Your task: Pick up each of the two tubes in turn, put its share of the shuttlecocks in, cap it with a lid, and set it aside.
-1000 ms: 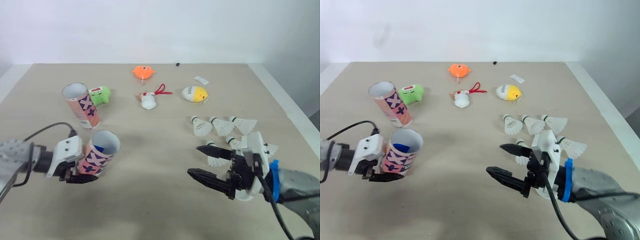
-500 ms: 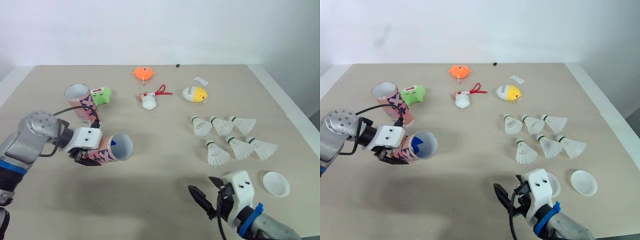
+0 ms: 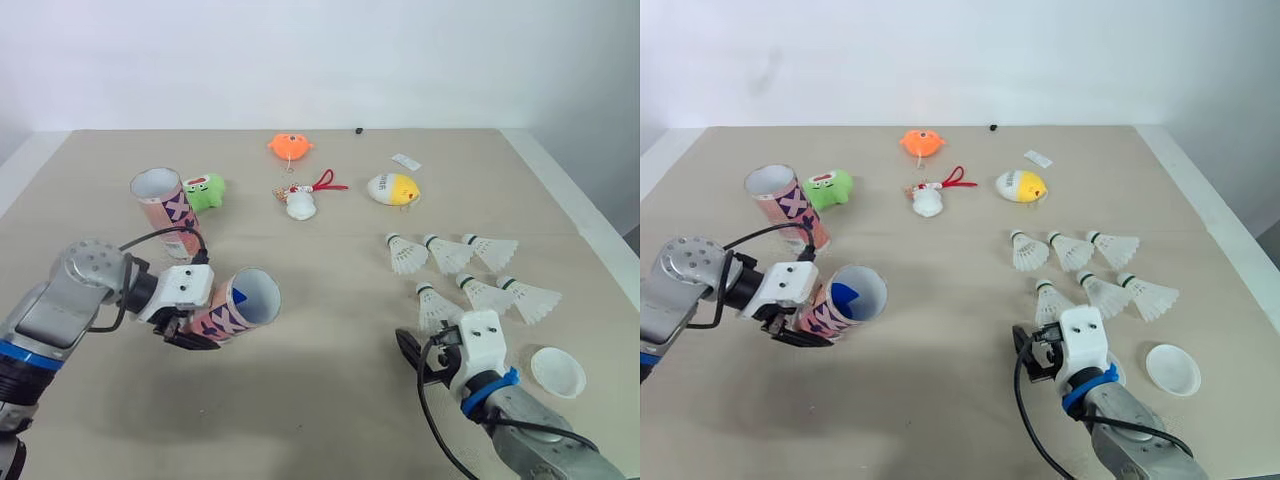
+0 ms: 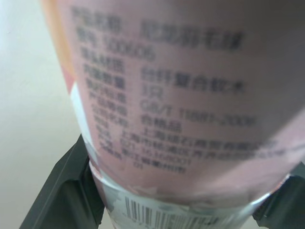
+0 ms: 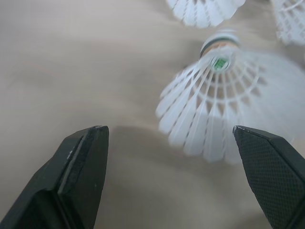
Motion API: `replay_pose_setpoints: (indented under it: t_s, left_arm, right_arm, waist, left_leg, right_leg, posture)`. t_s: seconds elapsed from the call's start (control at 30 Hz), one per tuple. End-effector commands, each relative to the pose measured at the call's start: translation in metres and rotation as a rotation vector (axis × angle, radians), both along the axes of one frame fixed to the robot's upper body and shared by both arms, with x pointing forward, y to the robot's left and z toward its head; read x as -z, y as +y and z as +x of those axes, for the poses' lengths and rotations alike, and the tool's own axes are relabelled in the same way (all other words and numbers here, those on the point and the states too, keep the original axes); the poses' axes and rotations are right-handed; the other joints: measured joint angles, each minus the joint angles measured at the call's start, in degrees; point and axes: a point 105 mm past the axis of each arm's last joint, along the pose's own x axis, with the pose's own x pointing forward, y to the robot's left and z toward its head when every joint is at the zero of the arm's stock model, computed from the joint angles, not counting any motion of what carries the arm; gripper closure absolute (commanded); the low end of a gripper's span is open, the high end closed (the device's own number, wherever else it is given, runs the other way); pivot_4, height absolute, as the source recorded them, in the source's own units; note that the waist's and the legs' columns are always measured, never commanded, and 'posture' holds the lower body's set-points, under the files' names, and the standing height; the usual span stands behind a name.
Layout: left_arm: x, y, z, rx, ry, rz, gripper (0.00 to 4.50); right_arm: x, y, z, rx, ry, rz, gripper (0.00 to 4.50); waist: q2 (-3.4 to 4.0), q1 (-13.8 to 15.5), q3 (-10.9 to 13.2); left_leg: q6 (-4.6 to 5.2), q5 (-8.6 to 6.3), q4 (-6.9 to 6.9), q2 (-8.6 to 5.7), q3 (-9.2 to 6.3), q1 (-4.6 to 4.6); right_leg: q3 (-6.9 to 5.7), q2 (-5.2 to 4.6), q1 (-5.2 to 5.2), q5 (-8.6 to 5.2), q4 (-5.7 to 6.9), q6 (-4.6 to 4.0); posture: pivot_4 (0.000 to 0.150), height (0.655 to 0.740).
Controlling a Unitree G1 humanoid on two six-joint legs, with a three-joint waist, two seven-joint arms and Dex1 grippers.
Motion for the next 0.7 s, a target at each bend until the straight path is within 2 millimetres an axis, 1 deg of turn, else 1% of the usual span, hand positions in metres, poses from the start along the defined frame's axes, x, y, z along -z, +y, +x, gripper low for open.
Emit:
replay_pose_setpoints:
  t_s: [0.03,0.13,0.3,0.33,0.37,0.4,0.43,0.47,0.5,0.53,0.57,0.6,0.63,0.67,0.7]
  left_arm:
    - [0.004,-0.007,-0.008,0.020,0.030,-0.015,1.42]
    - [0.006,-0.006,-0.011,0.014,0.036,-0.010,1.42]
    - [0.007,0.001,-0.018,0.004,0.080,0.033,1.42]
    - [0.007,0.002,-0.020,0.000,0.090,0.041,1.42]
    - [0.007,0.003,-0.020,-0.001,0.093,0.045,1.42]
    - [0.007,0.003,-0.020,-0.002,0.093,0.044,1.42]
    - [0.006,0.003,-0.021,-0.007,0.097,0.037,1.42]
    - [0.005,0.002,-0.022,-0.006,0.103,0.034,1.42]
    - [0.004,0.002,-0.023,-0.005,0.106,0.034,1.42]
    - [0.004,0.002,-0.023,-0.006,0.109,0.035,1.42]
    - [0.004,0.003,-0.024,-0.006,0.111,0.037,1.42]
    - [0.004,0.003,-0.025,-0.005,0.117,0.042,1.42]
    - [0.004,0.004,-0.025,-0.006,0.123,0.049,1.42]
    - [0.005,0.005,-0.026,-0.006,0.128,0.056,1.42]
    - [0.005,0.006,-0.026,-0.007,0.131,0.064,1.42]
  right_arm:
    - [-0.004,0.007,0.003,-0.021,-0.027,-0.001,0.00]
    - [-0.004,0.006,0.012,-0.013,-0.043,-0.012,0.00]
    - [-0.002,-0.003,0.028,0.038,-0.065,-0.073,0.00]
    - [0.000,-0.005,0.029,0.050,-0.061,-0.081,0.27]
    - [0.000,-0.004,0.030,0.051,-0.062,-0.091,0.67]
    - [0.000,-0.003,0.030,0.045,-0.069,-0.093,0.79]
    - [-0.001,-0.001,0.030,0.035,-0.083,-0.086,1.29]
    - [-0.002,0.002,0.029,0.022,-0.092,-0.077,2.03]
    - [-0.003,0.004,0.028,0.015,-0.097,-0.071,2.17]
    - [-0.004,0.004,0.028,0.012,-0.099,-0.069,2.43]
    - [-0.004,0.005,0.027,0.009,-0.101,-0.071,2.79]
    - [-0.005,0.005,0.027,-0.001,-0.104,-0.072,2.90]
    - [-0.006,0.005,0.026,-0.009,-0.108,-0.075,3.20]
    - [-0.006,0.006,0.025,-0.017,-0.111,-0.080,4.06]
    - [-0.008,0.005,0.023,-0.026,-0.119,-0.087,4.22]
  waist:
    - [0.00,0.0,0.0]
    - [0.00,-0.1,0.0]
    - [-0.02,-0.2,0.0]
    - [-0.02,-0.2,0.0]
    - [-0.02,-0.2,0.0]
    - [-0.02,-0.3,0.0]
    - [-0.02,-0.3,0.0]
    - [-0.02,-0.3,0.0]
    - [-0.02,-0.3,0.0]
    - [-0.02,-0.3,0.0]
    - [-0.02,-0.3,0.0]
    - [-0.02,-0.3,0.0]
    - [-0.02,-0.3,0.0]
    - [-0.02,-0.3,0.0]
    - [-0.02,-0.3,0.0]
  left_leg:
    - [0.00,0.00,0.00,0.00,0.00,0.01]
    - [0.00,0.00,0.01,-0.01,0.01,0.02]
    - [0.00,0.00,0.01,-0.05,0.02,0.02]
    - [0.00,0.00,0.01,-0.05,0.02,0.03]
    - [0.00,0.00,0.01,-0.05,0.02,0.03]
    - [0.00,0.00,0.01,-0.05,0.02,0.03]
    - [0.00,0.00,0.00,-0.04,0.02,0.03]
    - [0.00,0.00,0.00,-0.02,0.00,0.03]
    - [0.00,0.00,0.00,-0.02,0.01,0.03]
    - [0.00,0.00,0.00,-0.02,0.01,0.03]
    - [0.00,0.00,0.00,-0.01,0.01,0.03]
    - [0.00,0.00,0.00,-0.01,0.01,0.03]
    - [0.00,0.00,0.00,-0.01,0.01,0.03]
    - [0.00,0.00,0.00,0.01,0.02,0.03]
    - [0.00,0.00,0.00,0.01,0.02,0.03]
  right_leg:
    - [0.01,0.00,0.00,0.00,0.01,0.00]
    - [0.04,0.01,0.01,0.01,0.01,0.00]
    - [0.10,0.01,0.01,0.03,0.01,0.03]
    - [0.11,0.02,0.01,0.03,0.02,0.03]
    - [0.11,0.02,0.01,0.03,0.02,0.02]
    - [0.12,0.02,0.00,0.03,0.02,0.02]
    - [0.12,0.04,0.00,0.03,0.02,0.01]
    - [0.10,0.06,0.00,0.02,0.03,0.00]
    - [0.10,0.06,-0.01,0.02,0.03,0.00]
    - [0.11,0.06,-0.01,0.02,0.03,0.00]
    - [0.11,0.06,-0.01,0.02,0.04,0.00]
    - [0.11,0.06,-0.01,0.02,0.04,-0.01]
    - [0.11,0.07,-0.01,0.02,0.04,-0.01]
    - [0.11,0.09,-0.02,0.03,0.04,-0.01]
    - [0.11,0.09,-0.02,0.03,0.04,-0.02]
  posture:
    - [0.150,0.7323]
    - [0.150,0.7323]
    - [0.150,0.7323]
    - [0.150,0.7323]
    - [0.150,0.7323]
    - [0.150,0.7323]
    - [0.150,0.7323]
    - [0.150,0.7323]
    - [0.150,0.7323]
    - [0.150,0.7323]
    - [0.150,0.7323]
    - [0.150,0.7323]
    - [0.150,0.7323]
    - [0.150,0.7323]
    - [0.150,0.7323]
